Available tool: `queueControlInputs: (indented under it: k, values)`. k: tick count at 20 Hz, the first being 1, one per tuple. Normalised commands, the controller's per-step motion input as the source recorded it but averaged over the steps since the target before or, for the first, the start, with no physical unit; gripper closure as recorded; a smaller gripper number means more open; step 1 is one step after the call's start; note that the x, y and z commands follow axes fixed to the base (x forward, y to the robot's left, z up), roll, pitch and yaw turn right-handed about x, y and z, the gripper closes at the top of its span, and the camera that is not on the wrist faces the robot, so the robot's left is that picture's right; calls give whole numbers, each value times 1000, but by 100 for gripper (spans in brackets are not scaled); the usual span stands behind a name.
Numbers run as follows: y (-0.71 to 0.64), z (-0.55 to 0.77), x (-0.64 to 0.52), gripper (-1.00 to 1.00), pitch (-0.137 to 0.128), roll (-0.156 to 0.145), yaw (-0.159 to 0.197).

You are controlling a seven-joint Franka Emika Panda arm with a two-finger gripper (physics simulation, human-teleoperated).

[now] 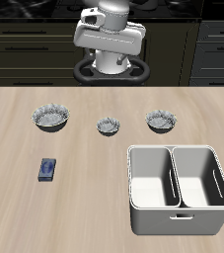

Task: Place the cream cheese in the smallest bowl

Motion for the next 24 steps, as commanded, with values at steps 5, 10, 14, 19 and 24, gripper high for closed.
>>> queueControlInputs:
  k: [5, 10, 14, 19, 24]
  values:
    - [-233, 44, 155, -100, -1, 16, 7]
    - [-331, 29, 254, -100, -6, 13, 27]
    - [-385, -3, 280, -100, 23, 21, -15]
    - [-470, 26, 269, -100, 14, -11, -10]
    - [-428, -20, 219, -100, 19, -22, -12]
